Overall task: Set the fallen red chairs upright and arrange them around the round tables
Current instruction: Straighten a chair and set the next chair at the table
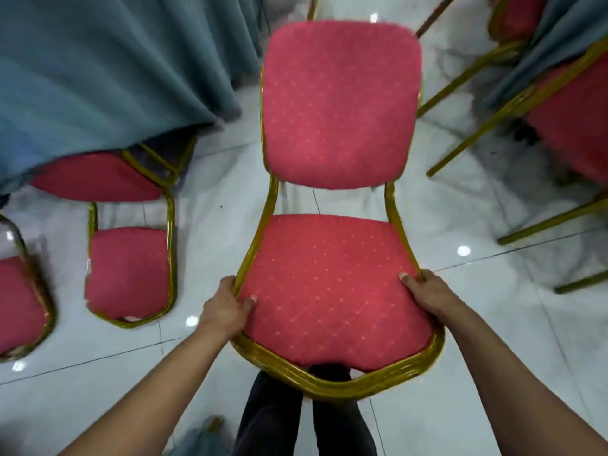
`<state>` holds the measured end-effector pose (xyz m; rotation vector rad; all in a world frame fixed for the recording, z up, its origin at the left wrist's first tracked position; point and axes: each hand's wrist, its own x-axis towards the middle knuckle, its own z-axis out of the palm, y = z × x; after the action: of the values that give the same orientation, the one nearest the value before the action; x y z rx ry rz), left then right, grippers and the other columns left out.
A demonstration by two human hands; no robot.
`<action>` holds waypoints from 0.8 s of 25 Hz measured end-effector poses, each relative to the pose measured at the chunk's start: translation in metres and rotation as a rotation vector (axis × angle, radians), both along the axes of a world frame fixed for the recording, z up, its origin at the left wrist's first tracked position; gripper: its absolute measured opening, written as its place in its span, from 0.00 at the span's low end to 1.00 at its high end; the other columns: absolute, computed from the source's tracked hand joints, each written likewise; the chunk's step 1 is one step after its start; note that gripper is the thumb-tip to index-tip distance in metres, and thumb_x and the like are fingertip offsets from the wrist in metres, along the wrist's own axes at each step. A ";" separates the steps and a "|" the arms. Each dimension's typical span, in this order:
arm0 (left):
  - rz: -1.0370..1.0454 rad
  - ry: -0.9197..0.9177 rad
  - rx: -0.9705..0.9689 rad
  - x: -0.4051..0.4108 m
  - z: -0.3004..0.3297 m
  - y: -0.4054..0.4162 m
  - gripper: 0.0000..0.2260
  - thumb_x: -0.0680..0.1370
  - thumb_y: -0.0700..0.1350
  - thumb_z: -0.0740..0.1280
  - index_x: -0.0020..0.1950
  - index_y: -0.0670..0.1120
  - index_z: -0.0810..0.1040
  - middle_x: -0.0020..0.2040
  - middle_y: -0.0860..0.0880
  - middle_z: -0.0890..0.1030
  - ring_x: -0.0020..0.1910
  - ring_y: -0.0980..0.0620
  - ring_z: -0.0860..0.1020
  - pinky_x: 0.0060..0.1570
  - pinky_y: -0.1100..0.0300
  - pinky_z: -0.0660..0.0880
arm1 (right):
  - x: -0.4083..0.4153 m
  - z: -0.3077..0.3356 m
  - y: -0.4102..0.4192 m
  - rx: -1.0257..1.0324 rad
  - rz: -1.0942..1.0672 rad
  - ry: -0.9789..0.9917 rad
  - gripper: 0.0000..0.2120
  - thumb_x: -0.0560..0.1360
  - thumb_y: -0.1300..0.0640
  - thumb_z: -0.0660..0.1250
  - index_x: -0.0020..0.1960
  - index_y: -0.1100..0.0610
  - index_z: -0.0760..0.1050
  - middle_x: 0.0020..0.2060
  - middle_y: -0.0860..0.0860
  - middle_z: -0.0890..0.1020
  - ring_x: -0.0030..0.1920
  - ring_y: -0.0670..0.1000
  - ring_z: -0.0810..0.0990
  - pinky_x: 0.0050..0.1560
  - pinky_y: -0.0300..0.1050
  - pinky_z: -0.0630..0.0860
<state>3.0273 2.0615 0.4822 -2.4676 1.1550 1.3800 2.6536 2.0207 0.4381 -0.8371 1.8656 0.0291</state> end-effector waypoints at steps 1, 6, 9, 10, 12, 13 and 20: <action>-0.022 -0.008 -0.003 -0.009 0.027 -0.002 0.27 0.80 0.54 0.67 0.76 0.48 0.63 0.68 0.43 0.76 0.64 0.39 0.76 0.64 0.47 0.74 | -0.011 0.028 -0.008 0.015 0.002 -0.016 0.27 0.81 0.44 0.64 0.71 0.61 0.71 0.63 0.61 0.79 0.60 0.63 0.79 0.64 0.58 0.75; -0.066 -0.065 -0.175 -0.064 0.128 -0.016 0.15 0.82 0.47 0.64 0.67 0.43 0.76 0.63 0.39 0.79 0.62 0.41 0.76 0.61 0.53 0.73 | -0.055 0.141 -0.045 -0.097 -0.165 -0.014 0.16 0.76 0.57 0.70 0.60 0.66 0.80 0.50 0.60 0.84 0.48 0.59 0.83 0.55 0.54 0.80; -0.012 -0.001 -0.337 -0.095 0.161 -0.027 0.15 0.84 0.48 0.56 0.62 0.43 0.78 0.61 0.39 0.77 0.56 0.40 0.78 0.61 0.49 0.75 | -0.043 0.186 -0.060 -0.406 -0.336 0.085 0.20 0.77 0.55 0.67 0.65 0.65 0.76 0.58 0.61 0.80 0.55 0.60 0.79 0.56 0.51 0.74; -0.049 -0.018 -0.380 -0.101 0.168 -0.031 0.17 0.85 0.50 0.52 0.63 0.45 0.76 0.63 0.40 0.75 0.58 0.40 0.76 0.63 0.47 0.73 | -0.034 0.199 -0.067 -0.510 -0.336 0.112 0.19 0.79 0.53 0.65 0.63 0.65 0.76 0.58 0.62 0.80 0.56 0.60 0.78 0.56 0.51 0.72; -0.146 -0.108 -0.485 -0.108 0.178 -0.042 0.19 0.86 0.51 0.45 0.67 0.48 0.71 0.66 0.45 0.73 0.64 0.43 0.72 0.66 0.50 0.68 | -0.013 0.217 -0.081 -0.648 -0.273 0.125 0.22 0.82 0.48 0.60 0.64 0.66 0.73 0.61 0.63 0.78 0.62 0.63 0.76 0.62 0.55 0.72; -0.171 -0.127 -0.554 -0.107 0.182 -0.051 0.18 0.86 0.51 0.45 0.67 0.49 0.70 0.66 0.47 0.73 0.66 0.45 0.70 0.66 0.51 0.67 | -0.004 0.224 -0.090 -0.688 -0.227 0.133 0.24 0.83 0.47 0.57 0.67 0.66 0.71 0.64 0.64 0.76 0.65 0.63 0.73 0.66 0.57 0.71; -0.125 -0.028 -0.625 -0.073 0.201 -0.142 0.21 0.84 0.53 0.56 0.77 0.51 0.62 0.74 0.46 0.66 0.71 0.43 0.66 0.70 0.44 0.67 | 0.025 0.251 -0.185 -0.739 0.051 0.171 0.27 0.85 0.46 0.52 0.77 0.62 0.61 0.75 0.61 0.66 0.74 0.62 0.65 0.73 0.60 0.63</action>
<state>2.9544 1.9191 0.6829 -2.7034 1.9364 1.0588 2.6788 1.8354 0.6890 -1.4142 2.0301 -0.6054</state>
